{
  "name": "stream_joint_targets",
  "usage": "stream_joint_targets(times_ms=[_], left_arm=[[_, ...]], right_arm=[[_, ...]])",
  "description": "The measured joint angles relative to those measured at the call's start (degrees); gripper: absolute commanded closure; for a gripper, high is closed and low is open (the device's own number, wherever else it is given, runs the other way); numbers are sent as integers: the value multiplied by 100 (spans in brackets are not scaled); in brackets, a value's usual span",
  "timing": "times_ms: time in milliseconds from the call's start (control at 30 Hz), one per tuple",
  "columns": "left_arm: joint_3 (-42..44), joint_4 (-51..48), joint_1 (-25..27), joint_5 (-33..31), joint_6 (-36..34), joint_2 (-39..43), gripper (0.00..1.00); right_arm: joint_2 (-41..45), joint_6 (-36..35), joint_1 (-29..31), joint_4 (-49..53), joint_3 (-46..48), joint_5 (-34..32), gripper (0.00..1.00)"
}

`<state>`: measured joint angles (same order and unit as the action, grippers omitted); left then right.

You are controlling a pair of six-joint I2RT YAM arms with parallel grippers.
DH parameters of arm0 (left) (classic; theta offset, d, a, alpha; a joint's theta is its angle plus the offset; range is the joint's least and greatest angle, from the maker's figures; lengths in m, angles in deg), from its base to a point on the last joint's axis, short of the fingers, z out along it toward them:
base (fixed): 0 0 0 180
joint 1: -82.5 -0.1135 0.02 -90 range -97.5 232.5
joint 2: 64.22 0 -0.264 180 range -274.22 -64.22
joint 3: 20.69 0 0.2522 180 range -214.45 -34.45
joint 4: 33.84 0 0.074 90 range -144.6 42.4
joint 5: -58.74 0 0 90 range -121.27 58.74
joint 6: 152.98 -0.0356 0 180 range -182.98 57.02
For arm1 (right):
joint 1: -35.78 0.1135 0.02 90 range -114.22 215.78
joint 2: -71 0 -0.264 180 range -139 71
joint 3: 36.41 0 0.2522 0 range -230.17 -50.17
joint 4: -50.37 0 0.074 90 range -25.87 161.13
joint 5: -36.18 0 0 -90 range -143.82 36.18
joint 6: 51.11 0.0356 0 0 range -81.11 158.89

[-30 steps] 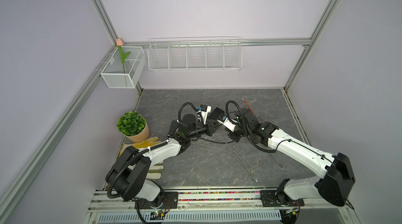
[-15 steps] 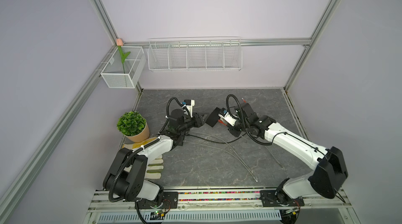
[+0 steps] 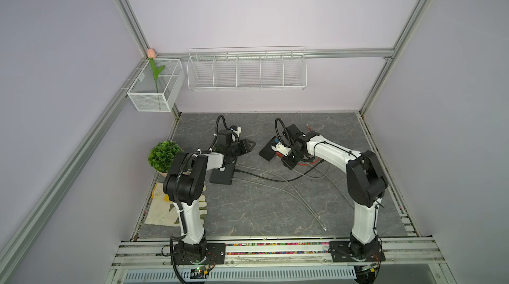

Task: Insert the plug into the switch port
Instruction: 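Carry the grey plug to the box port while the left gripper lifts the box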

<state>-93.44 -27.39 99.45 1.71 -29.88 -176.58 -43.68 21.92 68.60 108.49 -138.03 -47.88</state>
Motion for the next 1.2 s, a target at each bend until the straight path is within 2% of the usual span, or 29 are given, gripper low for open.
stream_joint_targets(times_ms=[367,1200], left_arm=[[-767,-127,376,188,-85,-570,59],[-1093,-315,597,227,-197,-1121,60]], right_arm=[[-793,-66,-111,496,-828,297,93],[-1676,-157,-210,1095,-1941,372,93]])
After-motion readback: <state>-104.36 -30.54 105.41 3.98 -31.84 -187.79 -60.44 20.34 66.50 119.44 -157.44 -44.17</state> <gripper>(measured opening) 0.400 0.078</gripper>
